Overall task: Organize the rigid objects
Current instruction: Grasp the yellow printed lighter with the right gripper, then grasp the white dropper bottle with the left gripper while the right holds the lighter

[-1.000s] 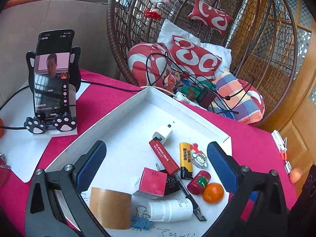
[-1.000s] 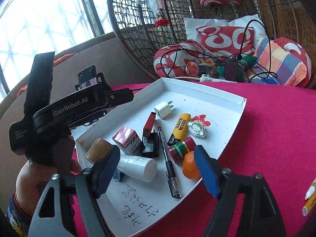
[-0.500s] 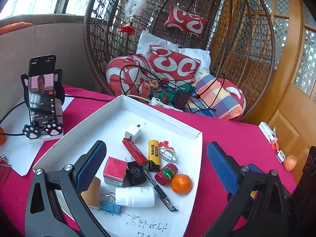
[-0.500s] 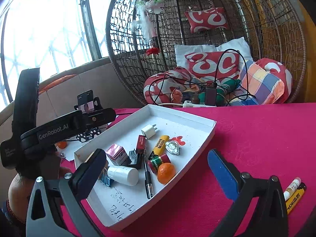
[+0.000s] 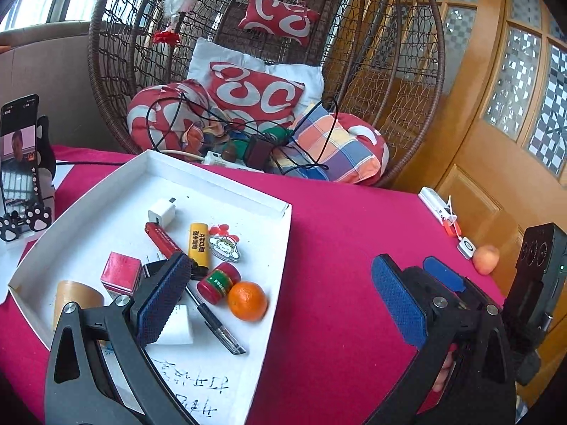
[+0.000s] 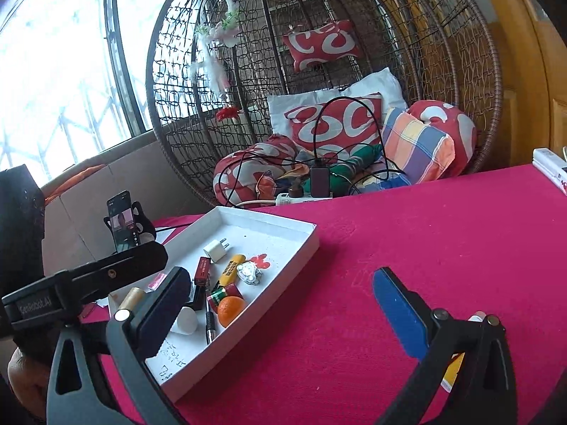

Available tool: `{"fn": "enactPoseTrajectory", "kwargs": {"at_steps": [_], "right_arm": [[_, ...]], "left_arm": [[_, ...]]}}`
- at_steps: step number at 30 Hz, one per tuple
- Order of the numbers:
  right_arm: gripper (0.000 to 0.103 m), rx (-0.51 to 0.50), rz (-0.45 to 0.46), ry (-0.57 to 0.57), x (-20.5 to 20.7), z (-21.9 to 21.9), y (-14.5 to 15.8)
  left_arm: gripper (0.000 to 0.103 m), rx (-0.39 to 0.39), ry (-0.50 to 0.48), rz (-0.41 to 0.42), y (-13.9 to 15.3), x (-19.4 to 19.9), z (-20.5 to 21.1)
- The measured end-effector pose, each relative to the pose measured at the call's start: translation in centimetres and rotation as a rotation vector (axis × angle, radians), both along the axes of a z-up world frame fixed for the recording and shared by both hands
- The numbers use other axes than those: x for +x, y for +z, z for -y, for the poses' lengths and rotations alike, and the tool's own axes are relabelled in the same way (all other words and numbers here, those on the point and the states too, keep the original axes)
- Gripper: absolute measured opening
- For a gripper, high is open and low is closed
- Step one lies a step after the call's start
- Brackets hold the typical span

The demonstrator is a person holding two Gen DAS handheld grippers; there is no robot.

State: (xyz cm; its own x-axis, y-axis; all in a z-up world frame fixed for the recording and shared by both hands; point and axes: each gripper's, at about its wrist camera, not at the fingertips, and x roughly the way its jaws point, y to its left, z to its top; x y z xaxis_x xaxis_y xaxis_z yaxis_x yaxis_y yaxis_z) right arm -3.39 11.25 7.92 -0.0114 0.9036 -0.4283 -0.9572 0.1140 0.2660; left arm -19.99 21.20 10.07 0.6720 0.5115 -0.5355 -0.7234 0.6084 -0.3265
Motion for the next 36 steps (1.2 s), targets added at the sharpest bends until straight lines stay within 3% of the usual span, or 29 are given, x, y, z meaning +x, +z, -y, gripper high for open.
{"fn": "enactPoseTrajectory", "kwargs": {"at_steps": [7,11,14,18,30,33,35,36], "right_arm": [[0.103,0.027,0.005,-0.118,5.5,3.6,-1.5],[0.103,-0.036,0.028,-0.139,8.5,5.3,-2.7],[0.103,-0.148,0.04,-0.046,9.7,5.4,-3.8],[0.103,-0.288,0.201,0.035,8.5,4.8,-5.3],[0.103,-0.454,0.362,0.163,6.8,1.6,-7.6],[0.082,-0.44,0.406,0.164,6.6,2.0,-7.4],[0.042,-0.444,0.402,0.124,7.3,2.7,-7.1],[0.026,-0.456,0.357,0.125,7.8,3.1,-7.1]], "left_arm": [[0.103,-0.102,-0.101,-0.003,-2.3,2.1,0.3],[0.103,-0.111,-0.181,-0.042,-3.5,4.3,1.7],[0.103,-0.117,-0.24,-0.068,-4.2,5.6,2.6],[0.103,-0.114,-0.297,-0.101,-4.8,6.7,3.5],[0.103,-0.102,-0.369,-0.149,-5.5,9.0,3.4],[0.103,-0.075,-0.42,-0.169,-5.8,11.3,3.4],[0.103,-0.06,-0.46,-0.204,-6.1,13.2,3.8],[0.103,-0.056,-0.487,-0.221,-6.3,14.2,4.0]]}}
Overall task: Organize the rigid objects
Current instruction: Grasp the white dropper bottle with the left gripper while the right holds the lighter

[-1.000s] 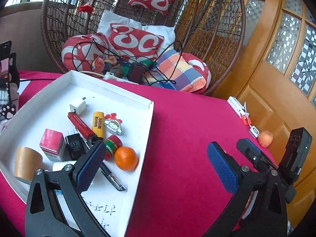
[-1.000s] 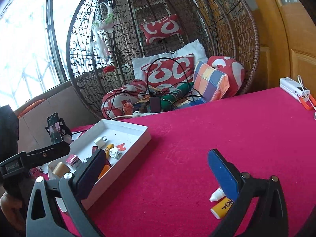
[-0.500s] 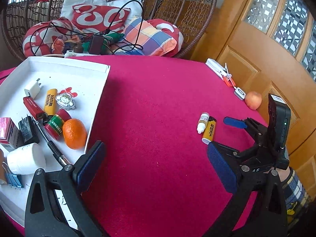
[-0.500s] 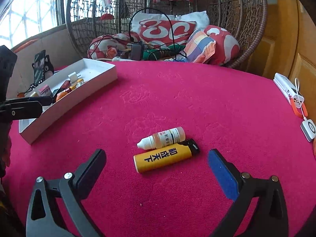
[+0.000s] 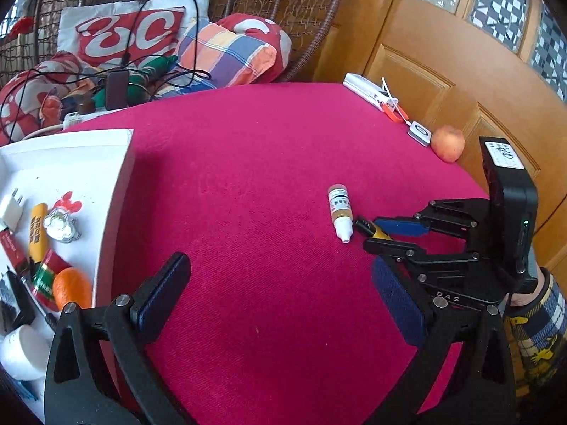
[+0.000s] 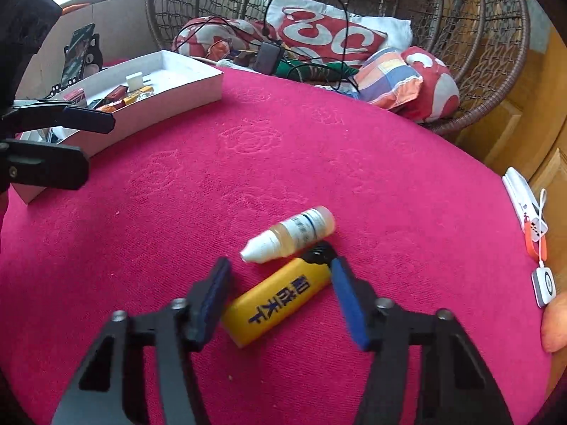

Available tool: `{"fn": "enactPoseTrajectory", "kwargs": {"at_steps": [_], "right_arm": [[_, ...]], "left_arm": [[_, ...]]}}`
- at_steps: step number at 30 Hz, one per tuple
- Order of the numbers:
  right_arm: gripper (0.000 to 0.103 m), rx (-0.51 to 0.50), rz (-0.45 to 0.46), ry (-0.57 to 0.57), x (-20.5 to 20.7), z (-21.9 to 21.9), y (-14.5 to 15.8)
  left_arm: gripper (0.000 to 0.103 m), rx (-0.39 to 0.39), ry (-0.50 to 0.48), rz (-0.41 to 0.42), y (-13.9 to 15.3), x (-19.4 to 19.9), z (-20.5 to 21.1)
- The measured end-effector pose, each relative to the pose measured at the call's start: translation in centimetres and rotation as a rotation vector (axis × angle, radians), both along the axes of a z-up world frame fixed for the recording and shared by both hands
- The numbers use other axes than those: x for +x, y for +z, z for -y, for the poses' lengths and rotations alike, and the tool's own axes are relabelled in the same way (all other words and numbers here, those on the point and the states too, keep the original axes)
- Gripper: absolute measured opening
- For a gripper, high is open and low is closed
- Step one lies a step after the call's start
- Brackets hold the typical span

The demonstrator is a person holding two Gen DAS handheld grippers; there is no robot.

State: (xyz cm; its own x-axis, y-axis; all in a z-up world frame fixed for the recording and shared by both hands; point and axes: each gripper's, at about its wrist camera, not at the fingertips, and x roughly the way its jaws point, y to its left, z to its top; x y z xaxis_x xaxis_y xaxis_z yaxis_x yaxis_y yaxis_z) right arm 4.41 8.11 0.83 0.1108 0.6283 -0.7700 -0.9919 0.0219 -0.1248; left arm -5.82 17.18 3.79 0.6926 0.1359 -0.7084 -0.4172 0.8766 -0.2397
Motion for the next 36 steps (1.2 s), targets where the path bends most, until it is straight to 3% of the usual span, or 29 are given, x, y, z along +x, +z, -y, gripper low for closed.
{"fn": "enactPoseTrajectory", "kwargs": {"at_steps": [4,7,11,14,16,18,21,24,27,30,31,36], "right_arm": [[0.022,0.023,-0.067,-0.054,0.9,3.4,0.0],[0.023,0.055,-0.096,-0.094,1.5,4.6,0.6],[0.051,0.043,-0.089,-0.135,1.5,4.2,0.3],[0.051,0.012,-0.056,-0.121,0.5,3.5,0.0],[0.05,0.011,-0.017,-0.118,-0.1,3.7,0.0],[0.033,0.013,-0.053,-0.134,0.2,4.5,0.0],[0.023,0.027,-0.097,-0.209,1.5,6.1,0.1],[0.023,0.048,-0.175,-0.245,2.7,6.9,0.2],[0.023,0.042,-0.152,-0.241,2.3,6.6,0.1],[0.023,0.04,-0.142,-0.235,2.0,6.5,0.1],[0.023,0.041,-0.143,-0.235,2.0,6.5,0.2],[0.023,0.046,-0.114,-0.218,1.4,6.6,0.2]], "left_arm": [[0.103,-0.002,-0.067,-0.04,-0.8,3.4,0.5],[0.103,-0.057,-0.064,-0.031,-1.0,5.2,-0.2],[0.103,-0.052,-0.078,-0.063,-1.4,7.4,-0.2],[0.103,-0.005,-0.093,-0.113,-2.0,9.0,0.2],[0.103,0.019,-0.088,-0.142,-2.4,9.8,0.4],[0.103,0.022,-0.089,-0.152,-2.6,10.3,0.6],[0.101,0.052,-0.103,-0.165,-2.9,11.2,1.4],[0.088,0.161,-0.098,-0.214,-3.4,12.2,2.7],[0.073,0.164,-0.1,-0.187,-3.3,11.9,2.7],[0.031,0.172,-0.079,-0.167,-3.0,11.3,2.7],[0.022,0.165,-0.07,-0.158,-2.9,11.2,2.6],[0.02,0.16,-0.039,-0.136,-2.8,10.5,2.8]]}}
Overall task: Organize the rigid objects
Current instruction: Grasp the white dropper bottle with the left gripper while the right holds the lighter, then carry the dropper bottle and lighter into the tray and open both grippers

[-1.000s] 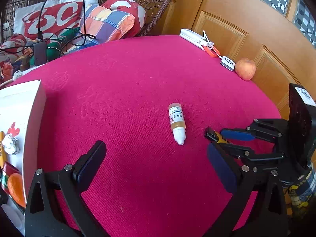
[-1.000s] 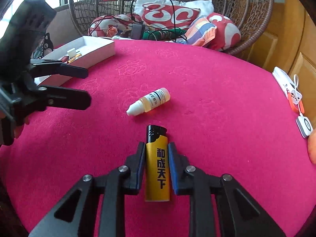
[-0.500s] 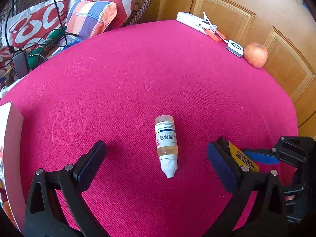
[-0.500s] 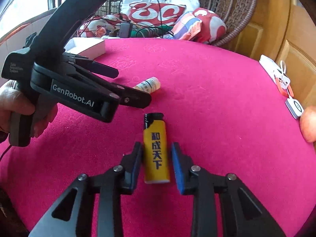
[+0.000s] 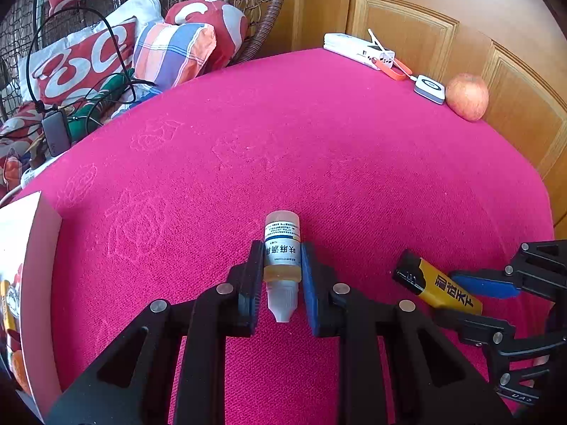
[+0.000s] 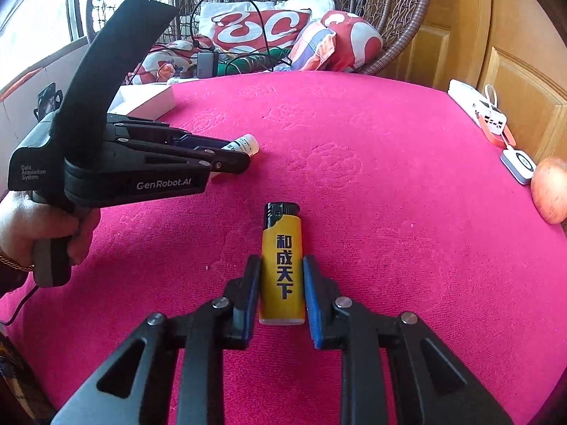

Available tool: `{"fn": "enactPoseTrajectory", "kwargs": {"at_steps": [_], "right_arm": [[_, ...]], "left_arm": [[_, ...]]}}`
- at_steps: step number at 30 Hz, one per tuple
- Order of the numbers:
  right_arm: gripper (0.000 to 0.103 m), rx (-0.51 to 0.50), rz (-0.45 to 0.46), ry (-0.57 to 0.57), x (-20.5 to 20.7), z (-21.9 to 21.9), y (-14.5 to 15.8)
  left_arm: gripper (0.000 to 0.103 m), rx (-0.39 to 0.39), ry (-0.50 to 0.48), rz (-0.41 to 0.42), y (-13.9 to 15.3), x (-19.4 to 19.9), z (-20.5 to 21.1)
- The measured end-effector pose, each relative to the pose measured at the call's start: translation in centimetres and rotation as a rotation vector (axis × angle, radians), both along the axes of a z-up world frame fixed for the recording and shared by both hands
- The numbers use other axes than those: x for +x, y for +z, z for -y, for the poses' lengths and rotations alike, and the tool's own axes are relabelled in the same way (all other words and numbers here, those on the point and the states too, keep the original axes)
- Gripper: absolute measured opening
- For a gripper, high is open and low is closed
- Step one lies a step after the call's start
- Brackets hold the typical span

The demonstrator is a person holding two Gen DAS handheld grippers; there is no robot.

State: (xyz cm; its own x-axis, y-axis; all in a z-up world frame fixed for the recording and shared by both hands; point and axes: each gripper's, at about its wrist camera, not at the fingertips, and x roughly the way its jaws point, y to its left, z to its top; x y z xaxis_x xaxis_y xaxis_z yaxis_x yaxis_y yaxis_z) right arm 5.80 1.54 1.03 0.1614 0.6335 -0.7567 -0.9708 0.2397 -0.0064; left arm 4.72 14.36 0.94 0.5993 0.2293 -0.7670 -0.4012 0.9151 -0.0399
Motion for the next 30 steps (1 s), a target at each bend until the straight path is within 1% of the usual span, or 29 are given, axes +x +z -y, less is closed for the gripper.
{"fn": "enactPoseTrajectory", "kwargs": {"at_steps": [14,20,23,27,30], "right_arm": [[0.023,-0.001,-0.015,0.002,0.4,-0.1,0.0],[0.023,0.007,-0.009,-0.001,0.3,0.0,0.1],[0.023,0.036,-0.001,-0.013,0.3,0.4,0.5],[0.023,0.118,-0.023,-0.033,0.1,1.1,1.6],[0.023,0.192,-0.038,-0.04,-0.1,1.3,3.3]], "left_arm": [[0.02,-0.012,-0.011,0.04,0.8,-0.8,1.7],[0.02,-0.049,0.004,0.106,2.4,-2.6,1.6],[0.02,-0.053,0.014,0.148,3.8,-4.1,1.6],[0.02,-0.027,0.036,0.205,5.8,-6.4,1.8],[0.02,-0.026,0.064,0.256,7.2,-8.2,1.4]]}}
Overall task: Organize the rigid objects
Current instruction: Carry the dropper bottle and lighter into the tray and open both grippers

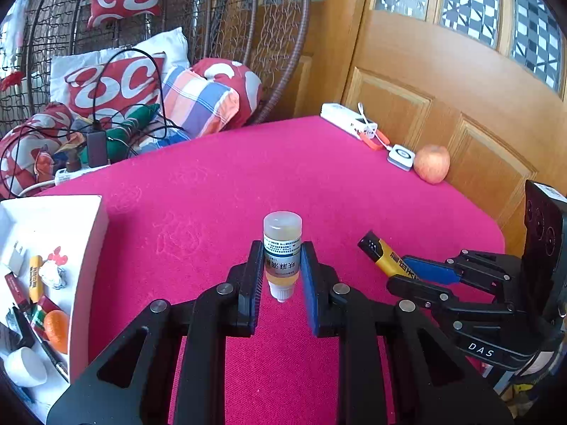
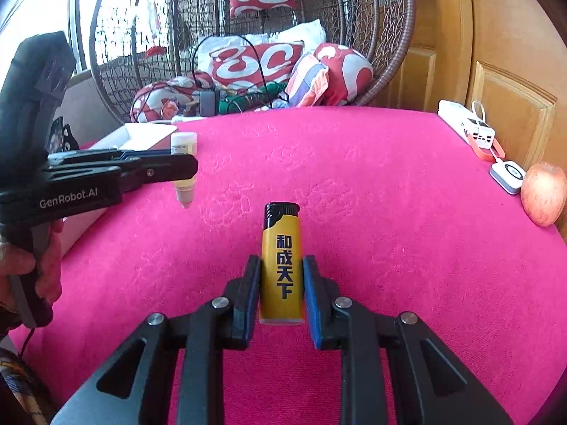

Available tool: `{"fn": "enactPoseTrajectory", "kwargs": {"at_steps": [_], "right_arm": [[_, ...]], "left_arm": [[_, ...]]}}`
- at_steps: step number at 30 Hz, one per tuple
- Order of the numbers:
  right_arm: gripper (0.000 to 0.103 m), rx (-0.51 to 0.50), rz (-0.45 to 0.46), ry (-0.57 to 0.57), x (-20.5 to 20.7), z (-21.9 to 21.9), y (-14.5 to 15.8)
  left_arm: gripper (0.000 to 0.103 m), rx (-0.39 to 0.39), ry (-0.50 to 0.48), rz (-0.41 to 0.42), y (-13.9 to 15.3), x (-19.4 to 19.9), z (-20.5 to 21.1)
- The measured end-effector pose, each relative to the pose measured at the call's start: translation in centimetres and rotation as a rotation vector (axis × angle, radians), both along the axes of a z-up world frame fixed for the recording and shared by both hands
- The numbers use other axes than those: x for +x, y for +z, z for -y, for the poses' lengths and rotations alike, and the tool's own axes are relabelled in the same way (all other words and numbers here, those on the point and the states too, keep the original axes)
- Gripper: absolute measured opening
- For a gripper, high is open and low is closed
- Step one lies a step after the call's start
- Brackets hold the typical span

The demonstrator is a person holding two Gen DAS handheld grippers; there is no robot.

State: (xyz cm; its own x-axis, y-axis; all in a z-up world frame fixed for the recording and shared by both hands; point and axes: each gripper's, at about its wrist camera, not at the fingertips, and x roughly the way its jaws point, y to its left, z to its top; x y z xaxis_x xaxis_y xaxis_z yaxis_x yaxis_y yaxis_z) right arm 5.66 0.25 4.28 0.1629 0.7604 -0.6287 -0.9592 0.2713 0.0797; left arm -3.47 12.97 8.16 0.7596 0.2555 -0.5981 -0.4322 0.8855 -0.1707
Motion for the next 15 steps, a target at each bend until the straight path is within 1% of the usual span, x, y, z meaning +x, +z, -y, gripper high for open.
{"fn": "enactPoseTrajectory", "kwargs": {"at_steps": [2,5,8,15], "right_arm": [[0.023,0.039,-0.008,0.012,-0.3,-0.1,1.2],[0.023,0.086,0.009,0.033,-1.1,-0.3,3.0],[0.023,0.123,0.022,0.054,-2.0,-0.5,4.4],[0.023,0.172,0.041,0.09,-3.8,-1.3,6.5]], "left_arm": [[0.02,0.006,0.019,0.031,1.0,-1.1,-0.2],[0.02,0.029,0.046,0.063,2.1,-2.7,-0.4],[0.02,0.018,0.071,0.089,2.7,-4.3,-0.8],[0.02,0.024,0.134,0.13,3.6,-7.8,-2.0]]}}
